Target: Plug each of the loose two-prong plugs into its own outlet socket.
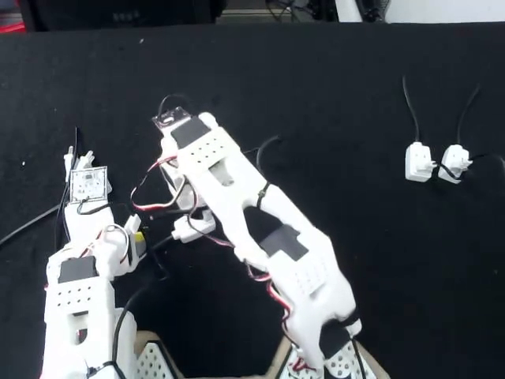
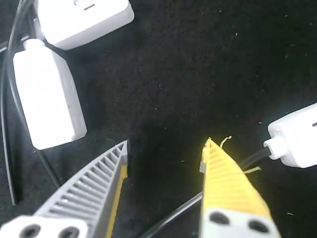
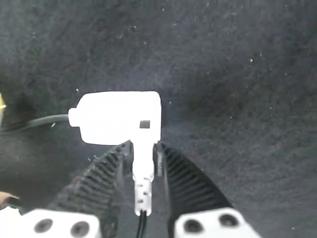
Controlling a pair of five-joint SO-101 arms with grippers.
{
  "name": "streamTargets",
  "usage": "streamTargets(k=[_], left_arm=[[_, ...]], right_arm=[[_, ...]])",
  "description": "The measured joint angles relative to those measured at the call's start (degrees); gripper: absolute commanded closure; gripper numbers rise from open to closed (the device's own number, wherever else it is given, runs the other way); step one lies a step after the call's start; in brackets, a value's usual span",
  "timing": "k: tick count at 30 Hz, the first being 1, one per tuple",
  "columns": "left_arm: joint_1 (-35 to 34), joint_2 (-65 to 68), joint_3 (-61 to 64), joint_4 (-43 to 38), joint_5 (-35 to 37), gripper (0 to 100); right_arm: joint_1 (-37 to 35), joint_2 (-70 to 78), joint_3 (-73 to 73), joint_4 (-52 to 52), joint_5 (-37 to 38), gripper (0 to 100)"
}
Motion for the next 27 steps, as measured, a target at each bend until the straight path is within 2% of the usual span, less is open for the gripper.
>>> streamTargets(k=[6,27], left_arm=[[-2.2,0.0,0.0,0.0,0.0,76],[-2.7,0.0,0.0,0.0,0.1,76]], right_arm=[[-0.1,-0.3,2.6,-2.5,0.0,98.8],[-0.1,-0.4,4.0,-6.3,2.8,98.8]])
